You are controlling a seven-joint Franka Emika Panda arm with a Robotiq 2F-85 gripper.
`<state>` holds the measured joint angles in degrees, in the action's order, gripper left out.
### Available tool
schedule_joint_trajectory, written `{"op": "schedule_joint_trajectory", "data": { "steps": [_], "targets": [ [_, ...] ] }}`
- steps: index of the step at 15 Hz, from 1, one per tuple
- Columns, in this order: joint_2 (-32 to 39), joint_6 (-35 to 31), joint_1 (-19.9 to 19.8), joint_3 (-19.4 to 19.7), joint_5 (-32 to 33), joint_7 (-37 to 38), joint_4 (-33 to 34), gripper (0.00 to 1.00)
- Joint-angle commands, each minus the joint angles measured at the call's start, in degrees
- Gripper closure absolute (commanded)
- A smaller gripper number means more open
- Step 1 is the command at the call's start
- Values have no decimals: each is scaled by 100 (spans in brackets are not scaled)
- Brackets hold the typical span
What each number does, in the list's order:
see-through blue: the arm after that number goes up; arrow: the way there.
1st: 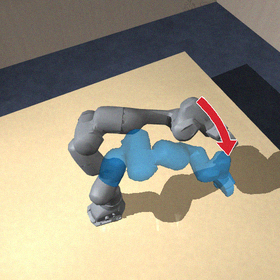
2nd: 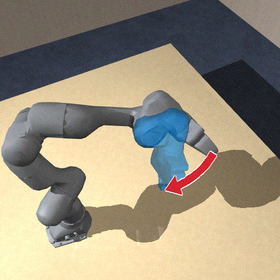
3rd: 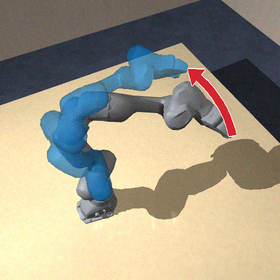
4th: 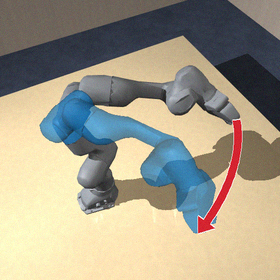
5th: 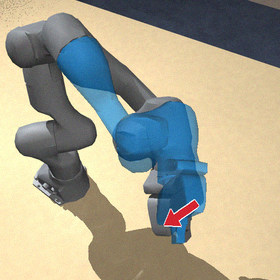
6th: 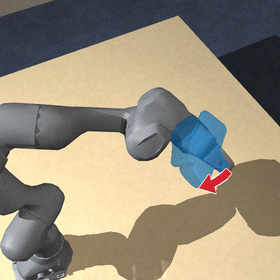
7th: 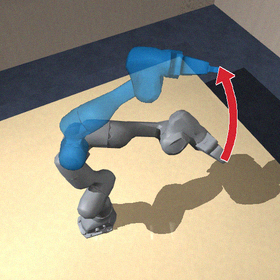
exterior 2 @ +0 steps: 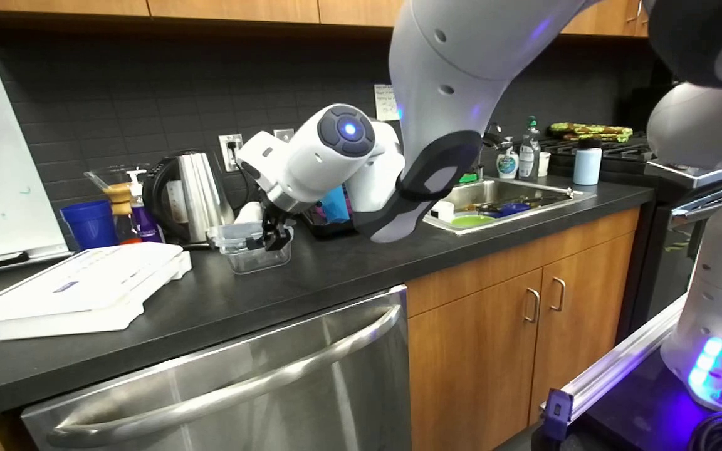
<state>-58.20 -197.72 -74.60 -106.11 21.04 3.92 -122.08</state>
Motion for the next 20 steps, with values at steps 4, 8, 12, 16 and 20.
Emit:
{"op": "schedule_joint_trajectory", "data": {
  "steps": [4,8,12,16,20],
  "targets": [
    [58,-104,-50,20,-454,-616,-293,0],
    [207,-79,-25,-8,-448,-662,-537,4],
    [241,-67,9,-13,-441,-672,-692,0],
    [311,-58,35,-34,-410,-697,-762,0],
    [334,-39,67,-69,-364,-805,-697,0]
  ]
}}
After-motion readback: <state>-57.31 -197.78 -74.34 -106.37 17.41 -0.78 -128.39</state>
